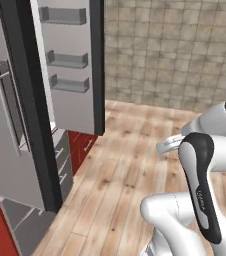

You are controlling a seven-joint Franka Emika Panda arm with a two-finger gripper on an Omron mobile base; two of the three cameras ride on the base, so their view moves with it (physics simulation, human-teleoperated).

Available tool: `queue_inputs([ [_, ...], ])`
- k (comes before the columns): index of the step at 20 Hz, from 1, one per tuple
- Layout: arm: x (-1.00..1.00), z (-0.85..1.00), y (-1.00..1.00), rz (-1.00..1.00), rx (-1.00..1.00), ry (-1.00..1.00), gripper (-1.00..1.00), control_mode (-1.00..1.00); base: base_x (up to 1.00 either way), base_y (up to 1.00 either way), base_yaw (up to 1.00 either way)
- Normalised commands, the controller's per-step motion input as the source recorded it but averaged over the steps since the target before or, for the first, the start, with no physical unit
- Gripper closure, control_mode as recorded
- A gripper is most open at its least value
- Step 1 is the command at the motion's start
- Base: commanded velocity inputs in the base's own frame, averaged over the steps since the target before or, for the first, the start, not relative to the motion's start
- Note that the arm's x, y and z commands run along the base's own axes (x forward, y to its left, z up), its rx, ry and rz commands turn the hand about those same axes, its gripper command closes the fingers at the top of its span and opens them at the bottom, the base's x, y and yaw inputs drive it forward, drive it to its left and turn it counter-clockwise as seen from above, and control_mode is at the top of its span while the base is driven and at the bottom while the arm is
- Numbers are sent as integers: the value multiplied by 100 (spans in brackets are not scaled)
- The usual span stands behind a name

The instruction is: Retrieve the sausage and cheese from the fridge and place them on the cutting board on the counter.

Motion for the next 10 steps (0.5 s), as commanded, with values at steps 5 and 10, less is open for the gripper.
queue_inputs([
  [5,0,0,0,0,0,0,-100,100,73,-38,6],
  [10,0,0,0,0,0,0,-100,100,69,-30,19],
])
